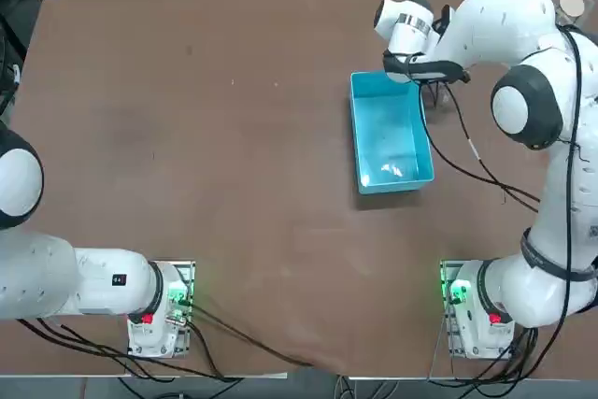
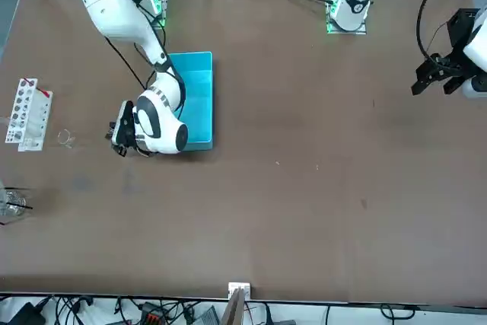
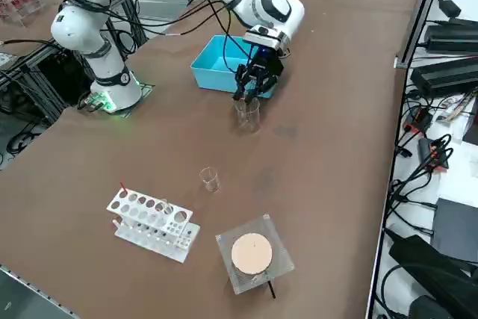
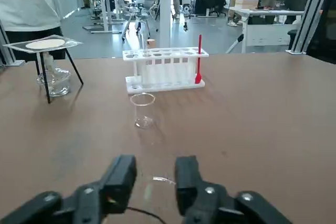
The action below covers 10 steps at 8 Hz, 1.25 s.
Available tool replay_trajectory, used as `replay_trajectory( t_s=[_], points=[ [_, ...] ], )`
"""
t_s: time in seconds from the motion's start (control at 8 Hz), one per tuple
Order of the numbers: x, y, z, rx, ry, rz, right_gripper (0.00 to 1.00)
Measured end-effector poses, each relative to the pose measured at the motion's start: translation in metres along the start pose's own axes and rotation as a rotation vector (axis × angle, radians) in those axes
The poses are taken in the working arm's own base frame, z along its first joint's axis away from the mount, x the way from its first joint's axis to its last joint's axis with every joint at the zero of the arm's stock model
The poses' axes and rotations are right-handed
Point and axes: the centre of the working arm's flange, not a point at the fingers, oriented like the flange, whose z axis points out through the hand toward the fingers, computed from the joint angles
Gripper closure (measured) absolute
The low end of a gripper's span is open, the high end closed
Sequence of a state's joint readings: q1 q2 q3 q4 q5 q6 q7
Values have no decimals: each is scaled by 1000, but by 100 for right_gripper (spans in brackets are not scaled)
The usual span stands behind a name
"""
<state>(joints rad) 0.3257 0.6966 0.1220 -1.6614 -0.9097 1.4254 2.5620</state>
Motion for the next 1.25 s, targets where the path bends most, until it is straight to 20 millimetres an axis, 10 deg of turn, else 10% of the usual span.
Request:
replay_trajectory(
  t_s=[0.38, 1.0, 1.25],
  points=[
    [12, 0, -7, -35, -7, -80, 0],
    [102, -10, -30, -78, -105, -313, 0],
    [136, -26, 6, -128, -94, -313, 0]
  ],
)
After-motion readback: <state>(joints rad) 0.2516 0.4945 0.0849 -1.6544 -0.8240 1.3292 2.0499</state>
